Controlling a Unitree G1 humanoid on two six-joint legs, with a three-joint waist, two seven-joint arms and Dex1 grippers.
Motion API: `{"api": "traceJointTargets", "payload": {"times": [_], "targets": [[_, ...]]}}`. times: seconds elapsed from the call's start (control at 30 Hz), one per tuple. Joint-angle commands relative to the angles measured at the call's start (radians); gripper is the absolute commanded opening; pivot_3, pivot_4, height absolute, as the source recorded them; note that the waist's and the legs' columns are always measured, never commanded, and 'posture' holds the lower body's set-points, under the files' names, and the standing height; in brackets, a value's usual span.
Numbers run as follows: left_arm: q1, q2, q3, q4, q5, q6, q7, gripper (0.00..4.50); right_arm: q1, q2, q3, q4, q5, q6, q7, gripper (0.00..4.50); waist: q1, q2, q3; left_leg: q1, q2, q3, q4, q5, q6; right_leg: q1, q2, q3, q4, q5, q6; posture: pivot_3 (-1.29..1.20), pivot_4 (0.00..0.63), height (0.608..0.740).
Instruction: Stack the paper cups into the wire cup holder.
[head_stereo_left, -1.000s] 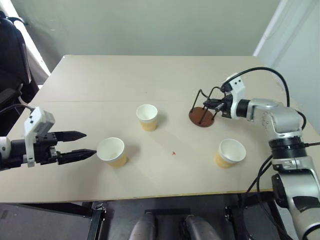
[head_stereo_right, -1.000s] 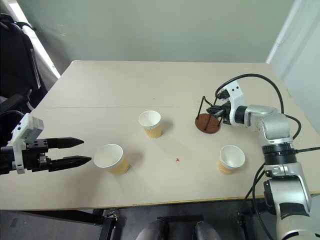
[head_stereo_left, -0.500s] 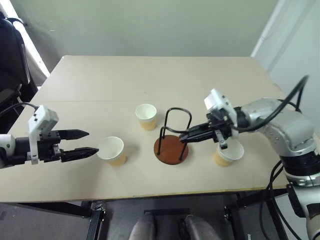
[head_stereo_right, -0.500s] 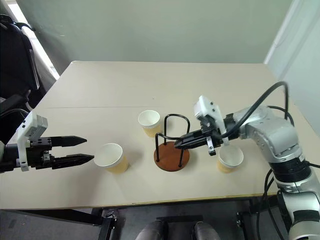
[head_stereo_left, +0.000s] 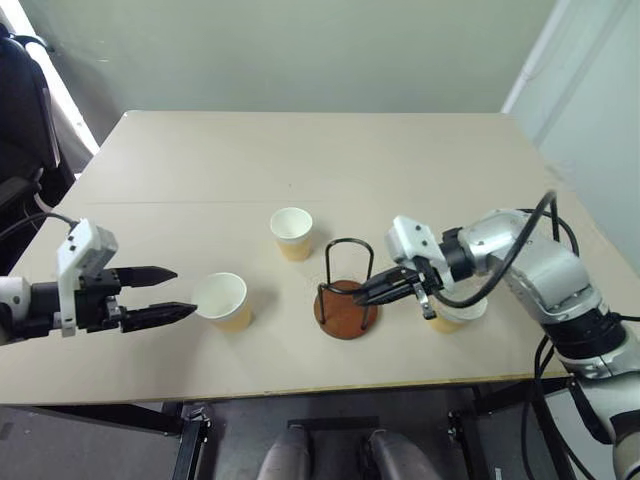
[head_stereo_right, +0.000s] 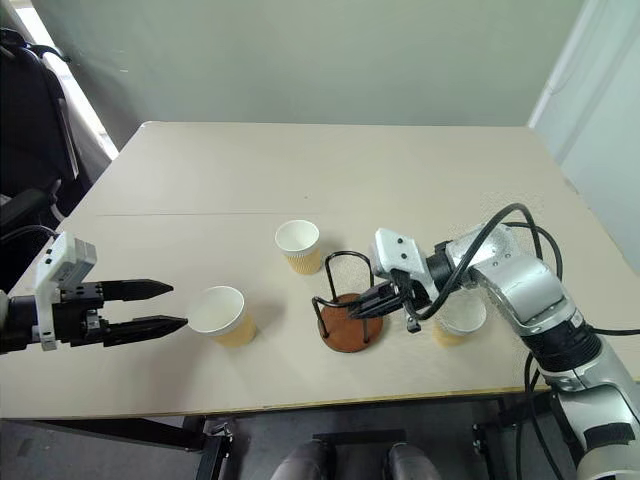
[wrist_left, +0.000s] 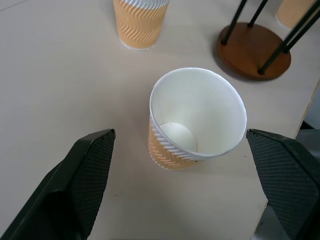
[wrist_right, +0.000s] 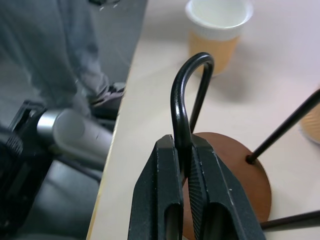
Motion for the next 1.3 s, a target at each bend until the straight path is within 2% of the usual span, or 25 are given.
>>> {"api": "traceJointTargets", "payload": {"times": [0.03, 0.07, 0.17, 0.5, 0.53, 0.6, 0.7, 0.77, 0.87, 1.0, 1.1, 1.3], "targets": [[-0.007, 0.014, 0.035, -0.009, -0.001, -0.011, -0.002, 4.50, -0.015, 0.017, -0.004, 0.033, -0.048, -0.059, -0.011, 0.02, 0.000, 0.000, 0.000, 0.000, 0.000, 0.000, 0.000, 0.000, 0.000, 0.000, 0.000, 0.000, 0.000, 0.000, 0.000, 0.00, 0.150, 0.740], [-0.009, 0.014, 0.032, -0.007, -0.001, -0.011, -0.001, 4.50, -0.016, 0.020, -0.003, 0.043, -0.058, -0.068, -0.010, 0.02, 0.000, 0.000, 0.000, 0.000, 0.000, 0.000, 0.000, 0.000, 0.000, 0.000, 0.000, 0.000, 0.000, 0.000, 0.000, 0.00, 0.150, 0.740], [-0.022, 0.015, 0.020, 0.001, 0.003, -0.013, 0.001, 4.50, -0.015, 0.026, -0.005, 0.062, -0.078, -0.091, -0.001, 0.74, 0.000, 0.000, 0.000, 0.000, 0.000, 0.000, 0.000, 0.000, 0.000, 0.000, 0.000, 0.000, 0.000, 0.000, 0.000, 0.00, 0.150, 0.740], [-0.052, 0.019, -0.008, 0.024, 0.010, -0.024, -0.011, 4.50, 0.009, -0.018, -0.042, 0.017, -0.052, -0.088, 0.060, 4.31, 0.001, 0.000, 0.000, 0.000, 0.000, 0.000, 0.000, 0.000, -0.001, 0.000, 0.000, 0.000, 0.000, 0.000, -0.001, 0.00, 0.150, 0.740], [-0.055, 0.022, -0.010, 0.027, 0.010, -0.028, -0.017, 4.50, 0.005, -0.034, -0.058, 0.008, -0.045, -0.083, 0.067, 4.45, 0.001, 0.000, 0.000, 0.000, 0.000, 0.000, 0.000, 0.000, -0.001, 0.000, 0.000, 0.000, 0.000, 0.000, -0.001, 0.00, 0.150, 0.740], [-0.062, 0.030, -0.011, 0.035, 0.010, -0.037, -0.031, 4.50, -0.010, -0.065, -0.094, -0.013, -0.016, -0.054, 0.077, 4.45, 0.001, 0.000, 0.000, 0.000, 0.000, 0.000, 0.000, 0.000, -0.001, 0.000, 0.000, 0.000, 0.000, 0.000, -0.001, 0.00, 0.150, 0.740], [-0.128, 0.062, -0.029, 0.073, 0.014, -0.074, -0.070, 4.50, -0.094, -0.129, -0.279, -0.022, 0.101, 0.117, 0.013, 4.45, 0.004, 0.000, 0.000, -0.001, 0.000, 0.000, 0.000, 0.000, -0.001, 0.000, 0.000, 0.000, 0.000, 0.000, -0.001, 0.00, 0.150, 0.740], [-0.169, 0.065, -0.042, 0.070, -0.002, -0.079, -0.087, 4.50, -0.098, -0.173, -0.354, -0.020, 0.135, 0.185, -0.026, 4.45, 0.009, 0.000, 0.000, -0.001, 0.000, 0.000, 0.000, 0.000, -0.001, -0.001, 0.000, 0.000, 0.001, 0.000, -0.001, 0.00, 0.150, 0.740], [-0.206, 0.076, -0.072, 0.031, 0.001, -0.097, -0.109, 4.50, 0.011, -0.324, -0.404, -0.063, 0.105, 0.182, 0.001, 4.45, 0.017, -0.006, -0.003, 0.000, 0.000, 0.000, -0.001, -0.002, -0.002, 0.000, 0.000, 0.000, -0.001, -0.001, -0.003, 0.00, 0.150, 0.740], [-0.284, 0.073, -0.143, -0.046, -0.045, -0.076, -0.142, 4.50, 0.242, -0.507, -0.497, -0.145, 0.121, 0.185, 0.053, 4.45, 0.024, -0.006, -0.002, -0.003, 0.000, -0.001, 0.000, -0.004, -0.003, 0.000, 0.000, -0.001, -0.002, -0.002, -0.002, 0.00, 0.150, 0.740], [-0.315, 0.066, -0.199, -0.058, -0.038, -0.076, -0.159, 4.50, 0.351, -0.539, -0.521, -0.202, 0.138, 0.197, 0.033, 4.45, 0.017, -0.004, -0.002, -0.001, 0.000, 0.000, 0.000, -0.005, -0.004, 0.001, 0.001, 0.000, -0.002, -0.002, 0.000, 0.00, 0.150, 0.740], [-0.341, 0.057, -0.241, -0.037, -0.017, -0.083, -0.155, 4.50, 0.372, -0.521, -0.499, -0.247, 0.154, 0.209, -0.026, 4.45, -0.001, -0.004, -0.002, 0.004, 0.004, -0.001, 0.000, -0.003, -0.006, 0.003, 0.006, 0.001, 0.000, -0.002, 0.000, 0.00, 0.150, 0.740]]}}
